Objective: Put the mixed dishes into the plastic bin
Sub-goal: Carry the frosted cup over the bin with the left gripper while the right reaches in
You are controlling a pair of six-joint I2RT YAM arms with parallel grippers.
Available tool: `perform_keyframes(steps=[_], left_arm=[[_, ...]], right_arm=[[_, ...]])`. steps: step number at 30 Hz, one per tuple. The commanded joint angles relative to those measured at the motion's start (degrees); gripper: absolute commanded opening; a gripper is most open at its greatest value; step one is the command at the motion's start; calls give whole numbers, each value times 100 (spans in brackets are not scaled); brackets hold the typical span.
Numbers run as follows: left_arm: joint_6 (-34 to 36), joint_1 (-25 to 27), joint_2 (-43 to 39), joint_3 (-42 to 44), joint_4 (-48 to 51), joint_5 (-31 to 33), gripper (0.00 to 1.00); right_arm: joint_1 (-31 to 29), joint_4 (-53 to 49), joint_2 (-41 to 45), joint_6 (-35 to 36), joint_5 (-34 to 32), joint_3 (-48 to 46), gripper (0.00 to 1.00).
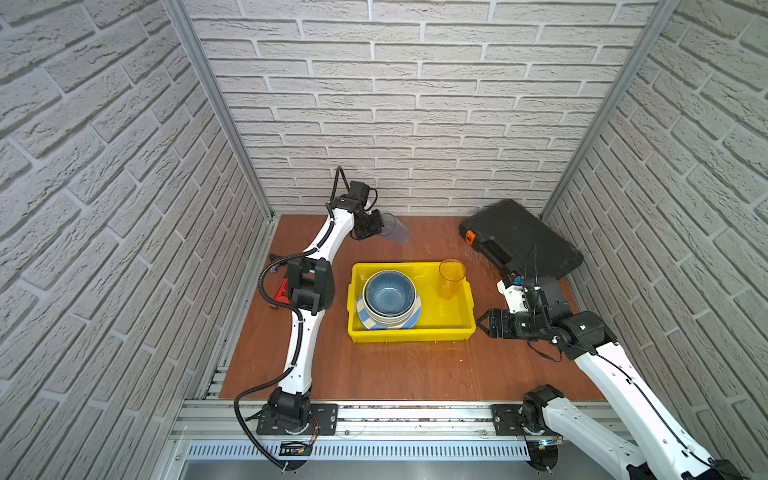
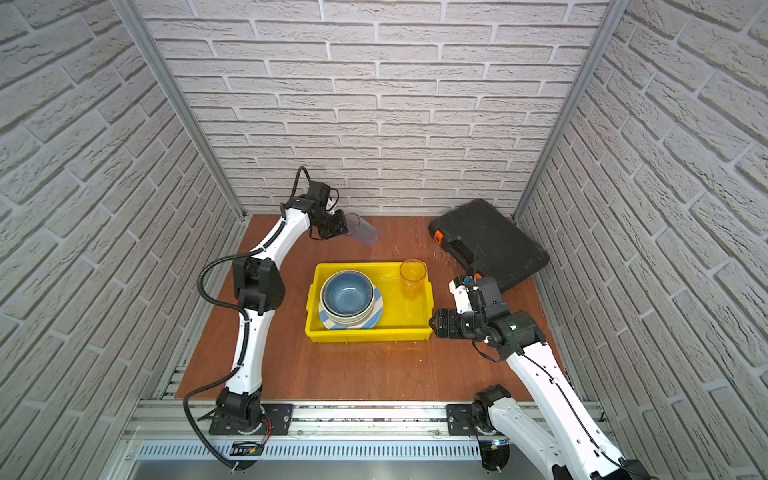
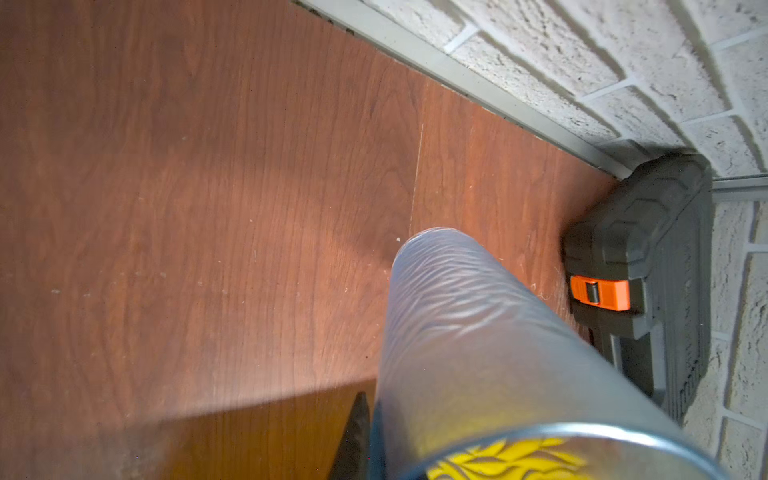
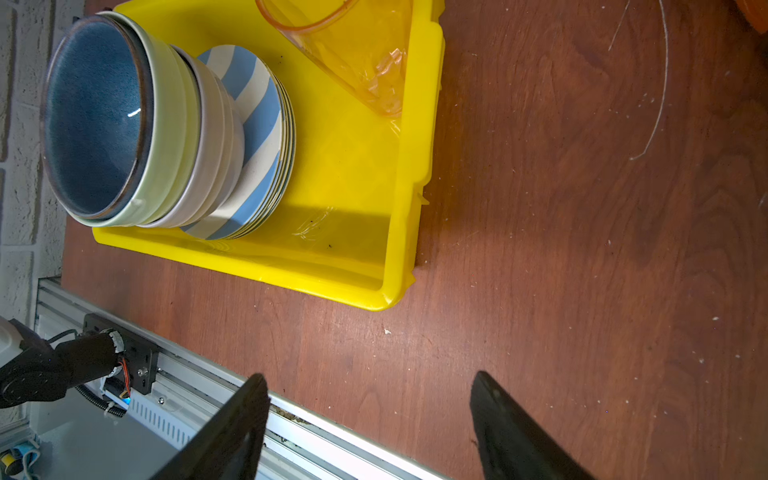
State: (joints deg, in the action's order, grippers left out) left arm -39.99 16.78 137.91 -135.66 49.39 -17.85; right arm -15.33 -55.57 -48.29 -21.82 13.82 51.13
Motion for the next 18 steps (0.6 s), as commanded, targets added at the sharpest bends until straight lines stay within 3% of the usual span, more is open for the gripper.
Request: perform_keyframes(steps=[1,8,18], left_arm=[[305,-21,-661,28,127,241,0],[676,9,-1422,242,501,850,0],[1306,486,-3247,1532,666,2556,0]], right_arm=[[13,349,115,108,228,266,77],[-25,292,110,363,302,723,76],[-295,654,-17,310,624,1207,73]])
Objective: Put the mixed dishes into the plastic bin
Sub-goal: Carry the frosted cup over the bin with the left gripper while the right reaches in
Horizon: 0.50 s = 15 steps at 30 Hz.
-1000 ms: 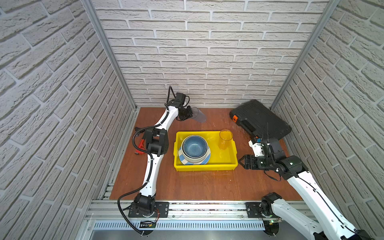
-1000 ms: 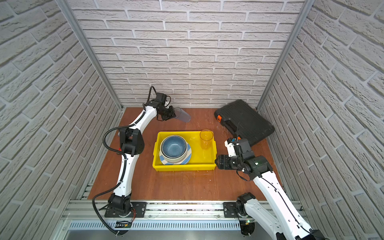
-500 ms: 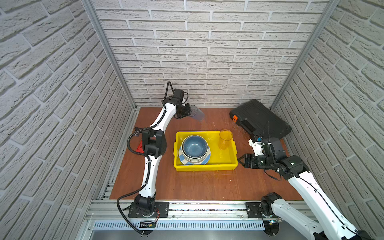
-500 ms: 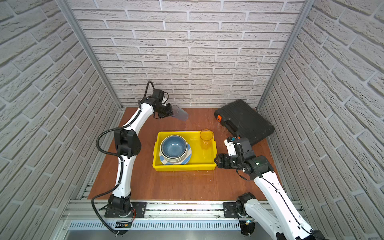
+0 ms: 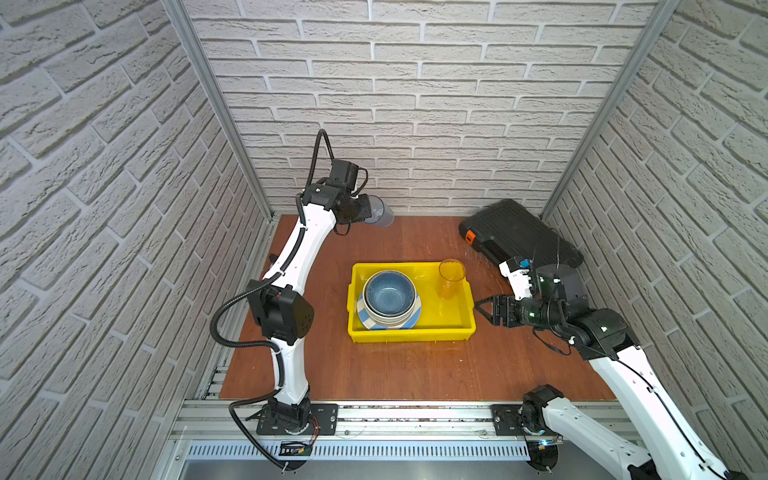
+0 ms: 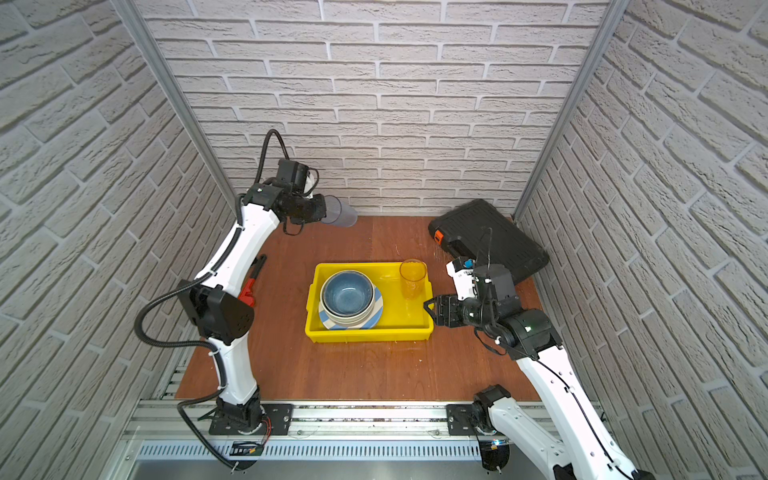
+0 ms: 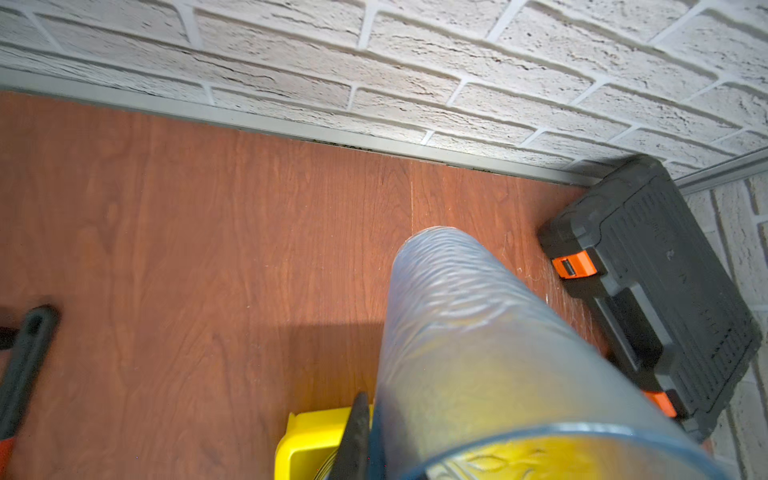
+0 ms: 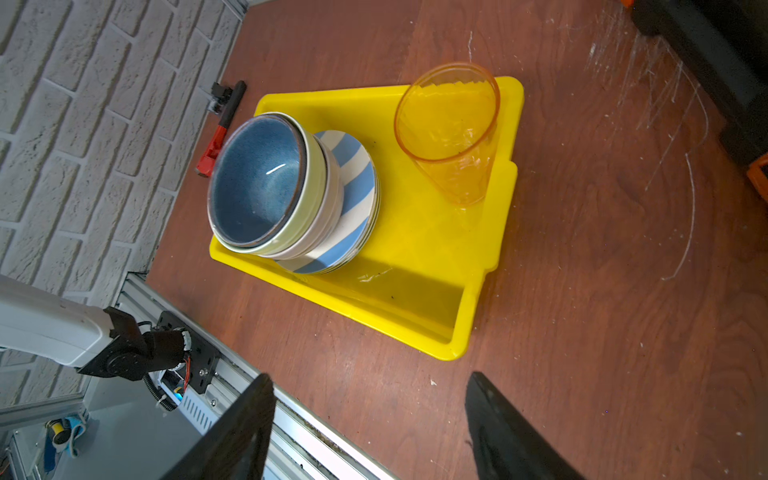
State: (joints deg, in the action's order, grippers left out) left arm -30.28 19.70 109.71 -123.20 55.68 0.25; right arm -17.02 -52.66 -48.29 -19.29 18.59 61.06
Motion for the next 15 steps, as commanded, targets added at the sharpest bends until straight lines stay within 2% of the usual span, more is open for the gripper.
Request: perform_keyframes(steps=[1,6,11,15], left_arm=[[414,298,-611,470,2,1036,0],[559,648,-1279,1044,68,1939,0],[438,1008,-1865,1588,139,2343,0],[186,1486,-2191,1777,433,2824,0]], right_arm=[[-188,420,-50,48,129,276,73],[-664,626,-351,-47,-172,622,71],[-1476,1117,-794,-151,-607,971,70],[-1757,1728,-1101,-411,-672,1149,65]])
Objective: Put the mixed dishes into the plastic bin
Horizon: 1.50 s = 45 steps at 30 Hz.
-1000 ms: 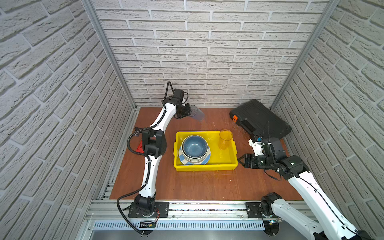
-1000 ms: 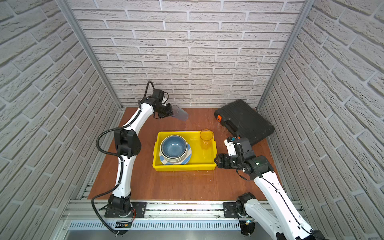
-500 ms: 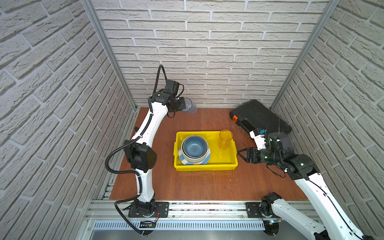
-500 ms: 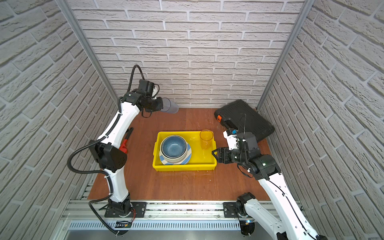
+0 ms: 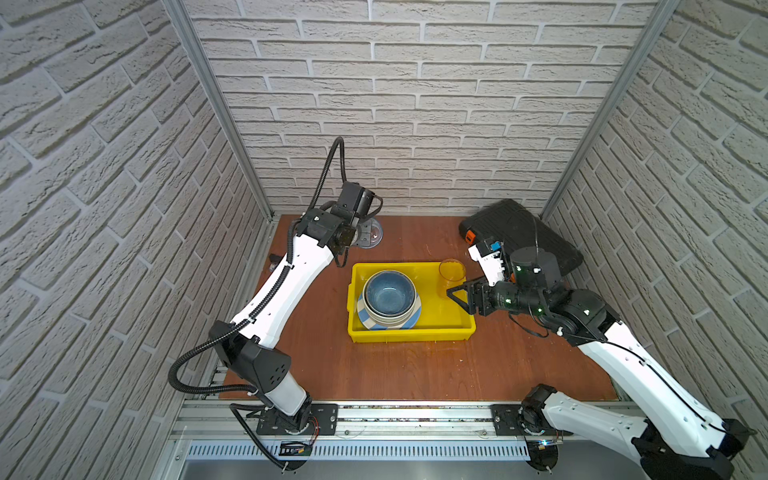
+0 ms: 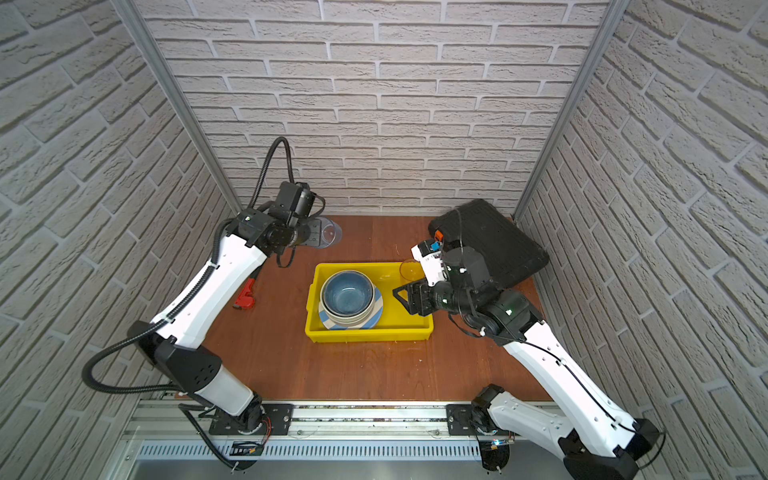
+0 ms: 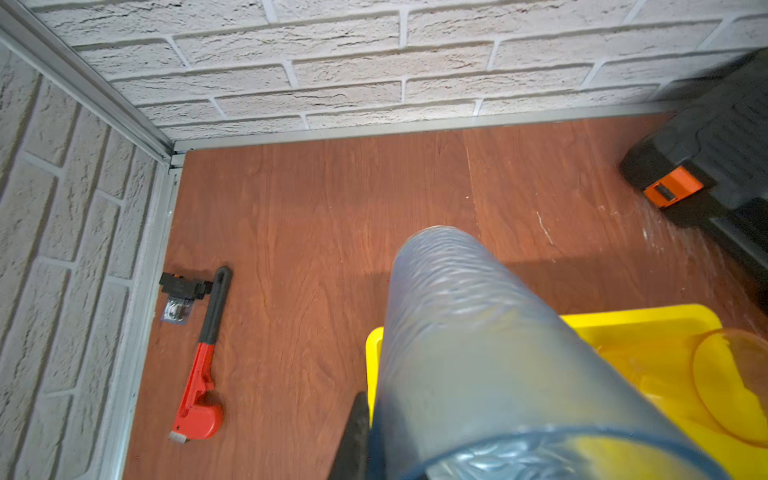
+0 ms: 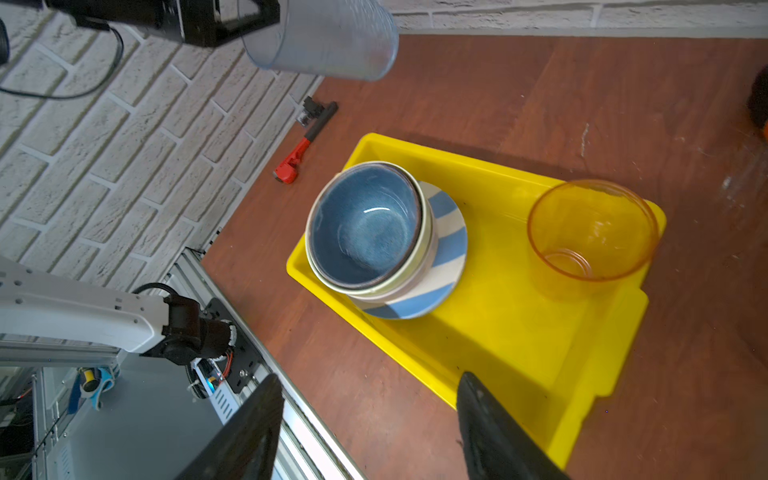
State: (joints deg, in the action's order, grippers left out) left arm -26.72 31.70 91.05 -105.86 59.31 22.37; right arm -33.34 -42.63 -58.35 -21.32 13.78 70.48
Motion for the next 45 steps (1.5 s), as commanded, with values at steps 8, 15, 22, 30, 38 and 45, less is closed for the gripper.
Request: perform_keyframes(steps=[8,15,22,30,38,45], left_arm=[[-747,1255,-756,460,93,1108,0],[-1029,1823,-821,595,57,1365,0],[-1200,2142,-758,620,13,1516,0],[-1307,2315,-842,627,-42,1555,0],[-1276,2463,-887,596,-104,1621,0],[-1150,2568,-986,593,-332,1447,0]], right_arm=[[-623,1280,-813,-467,-514,813,62],[-969,1682,-1326,-649,-794,1062,60],[-1155,1768,-1648,-737,-1047,1177,58],[-1192,1806,-1809,-837,-1455,1117,57],[-1218,1820,-1950,-1029,-1633,1082,55],[-1254,1776,-1919,-1124,-2026,1012,53]])
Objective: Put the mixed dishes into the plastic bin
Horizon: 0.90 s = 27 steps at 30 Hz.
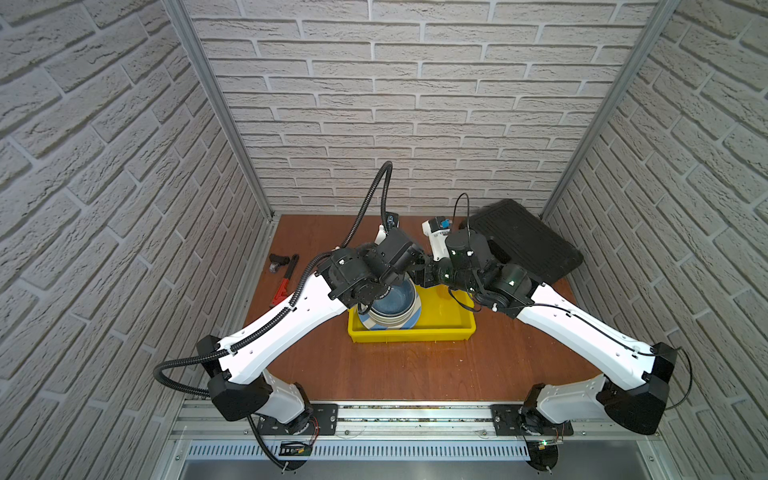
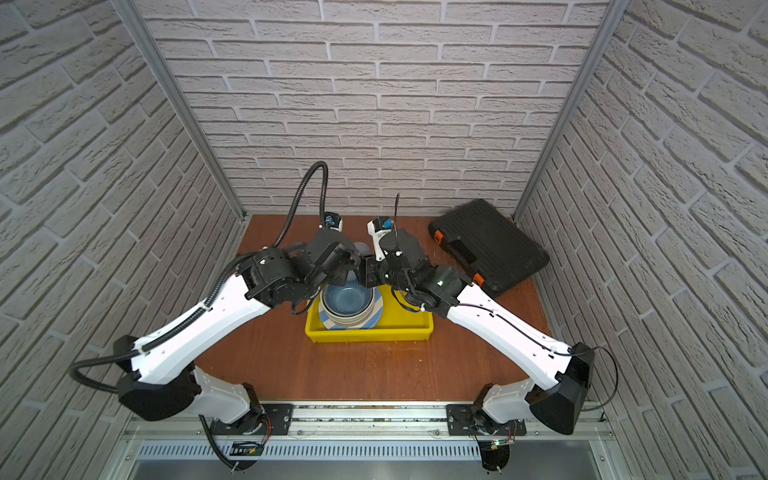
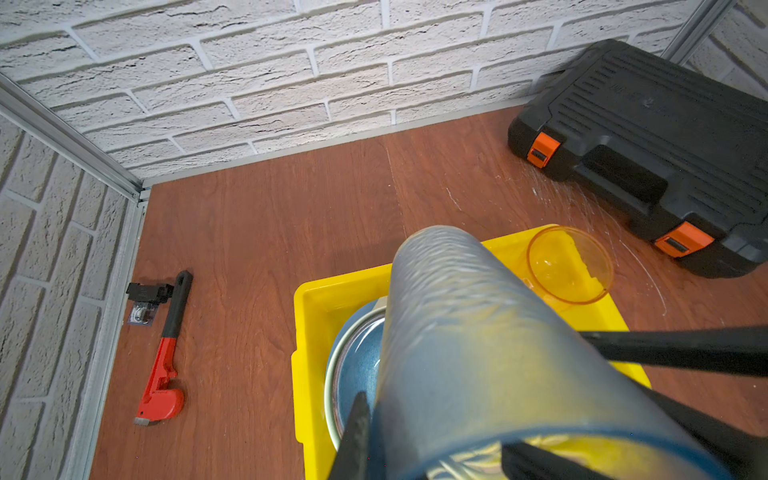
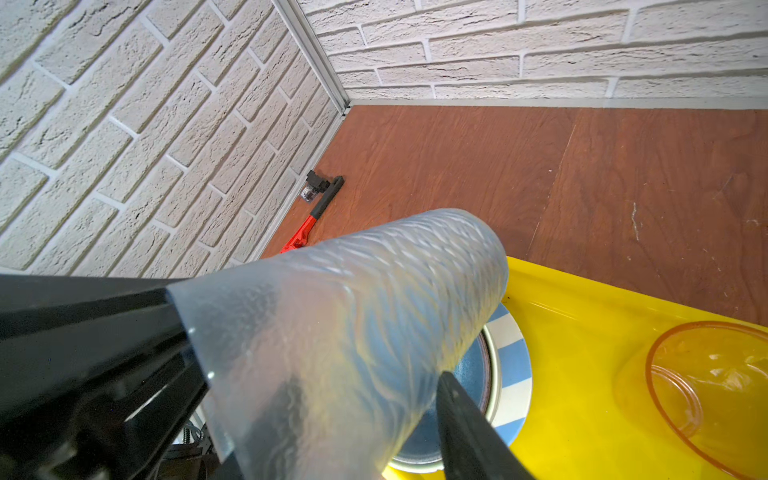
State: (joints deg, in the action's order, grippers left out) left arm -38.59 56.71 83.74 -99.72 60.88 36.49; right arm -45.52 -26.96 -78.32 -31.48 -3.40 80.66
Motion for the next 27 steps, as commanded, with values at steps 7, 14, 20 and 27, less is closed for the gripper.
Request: perform_keyframes(steps=[7,14,20,27], left_arm=[[212,86,-510,207,-1017,-579,2],[279,92,-622,254,-1278,-1100,8],[312,95,-680,302,-1470,-1384,15],[299,86,-852,495,-1703,-1707,26]], right_arm=[[-36,-28,45,-250,-538,24,48],[-47,-70,54,-344,-605,2,33],[-45,-37,35,-382,-585,27,21],[-45,-55,84,-406,-660,29,10]])
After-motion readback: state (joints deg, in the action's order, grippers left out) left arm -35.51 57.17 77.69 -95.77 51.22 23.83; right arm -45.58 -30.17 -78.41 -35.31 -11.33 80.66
